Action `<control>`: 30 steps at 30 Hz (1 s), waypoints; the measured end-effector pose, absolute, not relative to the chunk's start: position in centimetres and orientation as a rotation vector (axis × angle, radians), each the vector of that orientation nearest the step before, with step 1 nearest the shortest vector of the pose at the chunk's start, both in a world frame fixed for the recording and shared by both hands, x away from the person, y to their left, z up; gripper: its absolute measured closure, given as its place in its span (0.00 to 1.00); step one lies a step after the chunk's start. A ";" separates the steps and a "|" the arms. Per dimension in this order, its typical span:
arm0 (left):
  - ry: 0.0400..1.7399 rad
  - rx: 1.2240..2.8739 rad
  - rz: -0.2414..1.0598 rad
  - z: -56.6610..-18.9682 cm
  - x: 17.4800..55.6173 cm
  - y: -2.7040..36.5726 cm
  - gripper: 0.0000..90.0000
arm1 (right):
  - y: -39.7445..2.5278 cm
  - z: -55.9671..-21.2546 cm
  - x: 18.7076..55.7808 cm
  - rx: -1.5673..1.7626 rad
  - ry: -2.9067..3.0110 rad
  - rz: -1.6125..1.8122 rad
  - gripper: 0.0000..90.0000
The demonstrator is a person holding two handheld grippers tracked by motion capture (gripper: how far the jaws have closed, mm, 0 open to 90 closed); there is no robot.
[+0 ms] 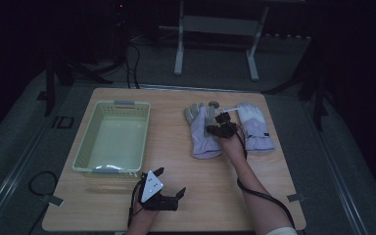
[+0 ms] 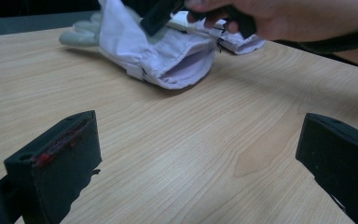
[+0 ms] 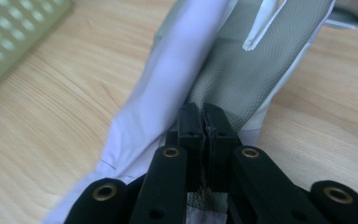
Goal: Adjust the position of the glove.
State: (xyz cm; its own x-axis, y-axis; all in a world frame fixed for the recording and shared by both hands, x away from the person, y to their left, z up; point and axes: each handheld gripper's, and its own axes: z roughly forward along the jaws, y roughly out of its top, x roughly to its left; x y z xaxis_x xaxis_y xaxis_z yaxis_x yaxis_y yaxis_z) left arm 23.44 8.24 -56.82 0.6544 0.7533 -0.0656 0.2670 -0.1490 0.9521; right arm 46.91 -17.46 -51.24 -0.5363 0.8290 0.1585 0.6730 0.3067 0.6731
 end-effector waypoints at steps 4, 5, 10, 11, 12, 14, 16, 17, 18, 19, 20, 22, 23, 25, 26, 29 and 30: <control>0.833 1.717 0.526 -56.8 23.4 8.2 0.00 | -17.3 -49.9 45.9 1.367 2.318 1.088 0.97; 0.835 1.714 0.523 -56.8 23.4 8.2 0.00 | -17.3 -49.5 45.6 1.367 2.309 1.098 0.97; 0.829 1.711 0.511 -56.8 23.5 8.4 0.00 | -17.3 -46.9 43.2 1.397 2.175 1.219 0.97; 0.828 1.712 0.510 -56.8 23.5 8.3 0.00 | -17.4 -45.9 42.0 1.389 2.141 1.237 0.97; 0.828 1.710 0.510 -56.8 23.4 8.3 0.00 | -17.4 -45.9 42.0 1.389 2.141 1.237 0.97; 0.828 1.712 0.512 -56.8 23.4 8.3 0.00 | -17.6 -45.2 41.2 1.389 2.118 1.243 0.97; 0.828 1.711 0.512 -56.8 23.4 8.3 0.00 | -17.7 -44.8 40.5 1.365 2.124 1.232 0.97; 0.826 1.711 0.513 -56.8 23.4 8.3 0.00 | -17.8 -44.7 40.1 1.369 2.122 1.235 0.97; 0.823 1.713 0.515 -56.8 23.4 8.3 0.00 | -18.0 -44.7 39.7 1.378 2.119 1.248 0.97; 0.821 1.715 0.517 -56.8 23.4 8.2 0.00 | -18.2 -44.8 39.2 1.381 2.111 1.271 0.97; 0.820 1.716 0.517 -56.8 23.4 8.2 0.00 | -18.2 -44.9 38.8 1.373 2.108 1.275 0.97; 0.821 1.717 0.514 -56.8 23.4 8.2 0.00 | -18.5 -45.5 38.0 1.405 2.089 1.301 0.97; 0.822 1.716 0.515 -56.8 23.4 8.2 0.00 | -18.6 -46.1 37.2 1.406 2.086 1.295 0.97; 0.820 1.717 0.517 -56.8 23.4 8.2 0.00 | -18.7 -46.9 36.7 1.426 2.108 1.293 0.97; 0.821 1.716 0.519 -56.8 23.4 8.2 0.00 | -18.7 -46.9 36.7 1.426 2.108 1.293 0.97; 0.821 1.719 0.520 -56.8 23.4 8.2 0.00 | -18.7 -48.4 36.2 1.455 2.136 1.285 0.97; 0.822 1.718 0.520 -56.8 23.4 8.2 0.00 | -18.7 -48.8 36.1 1.465 2.145 1.282 0.97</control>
